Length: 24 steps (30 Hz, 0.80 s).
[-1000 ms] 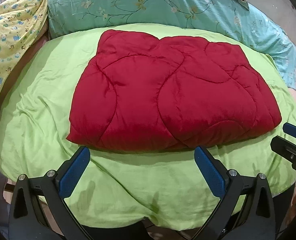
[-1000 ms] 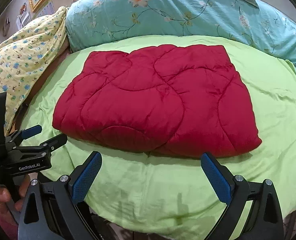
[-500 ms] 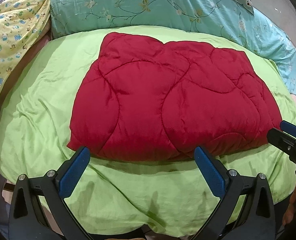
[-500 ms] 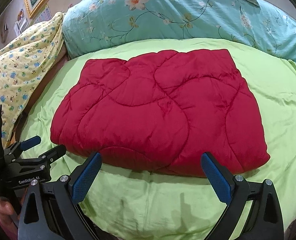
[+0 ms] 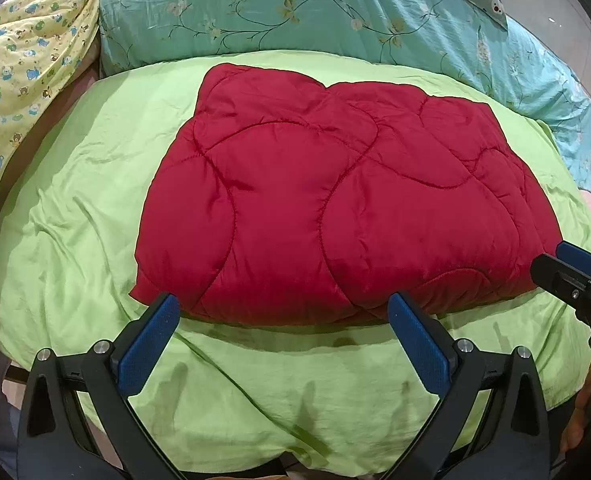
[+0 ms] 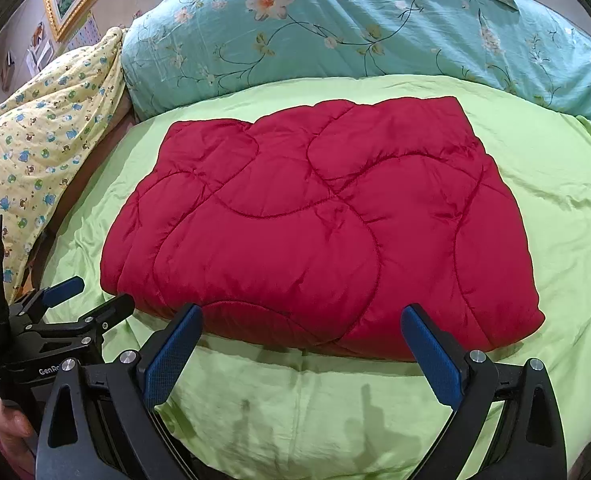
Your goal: Fold large clothes
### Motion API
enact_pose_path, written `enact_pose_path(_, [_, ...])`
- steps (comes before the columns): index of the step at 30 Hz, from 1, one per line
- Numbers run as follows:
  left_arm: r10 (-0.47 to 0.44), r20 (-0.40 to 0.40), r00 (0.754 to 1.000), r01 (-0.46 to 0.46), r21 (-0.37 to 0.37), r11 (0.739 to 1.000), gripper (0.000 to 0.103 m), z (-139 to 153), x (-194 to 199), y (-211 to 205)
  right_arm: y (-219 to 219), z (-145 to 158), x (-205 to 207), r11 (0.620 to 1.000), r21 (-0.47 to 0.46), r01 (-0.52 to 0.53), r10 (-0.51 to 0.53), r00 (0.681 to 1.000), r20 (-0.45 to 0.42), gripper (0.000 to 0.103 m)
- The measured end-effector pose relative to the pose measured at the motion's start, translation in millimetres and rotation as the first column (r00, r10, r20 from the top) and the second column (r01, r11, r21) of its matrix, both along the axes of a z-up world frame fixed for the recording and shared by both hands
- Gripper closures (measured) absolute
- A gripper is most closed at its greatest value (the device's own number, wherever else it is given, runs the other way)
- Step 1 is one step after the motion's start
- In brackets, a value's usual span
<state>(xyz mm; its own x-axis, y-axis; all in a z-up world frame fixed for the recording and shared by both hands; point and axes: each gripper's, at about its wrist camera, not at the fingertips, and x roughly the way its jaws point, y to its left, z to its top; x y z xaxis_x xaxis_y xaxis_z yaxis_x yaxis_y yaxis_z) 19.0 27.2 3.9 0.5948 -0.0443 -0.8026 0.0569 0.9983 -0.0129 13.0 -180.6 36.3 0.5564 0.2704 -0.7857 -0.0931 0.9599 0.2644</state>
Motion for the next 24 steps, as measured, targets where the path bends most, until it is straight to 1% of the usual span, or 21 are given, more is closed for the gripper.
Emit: enact_pose_path(24, [0.019, 0.003, 1.000, -0.019, 0.001, 1.000, 0.000, -0.4, 0.8, 1.3, -2.7, 0.1, 3.2, 1.000, -0.004, 0.006, -0.006, 1.000, -0.004, 0.003])
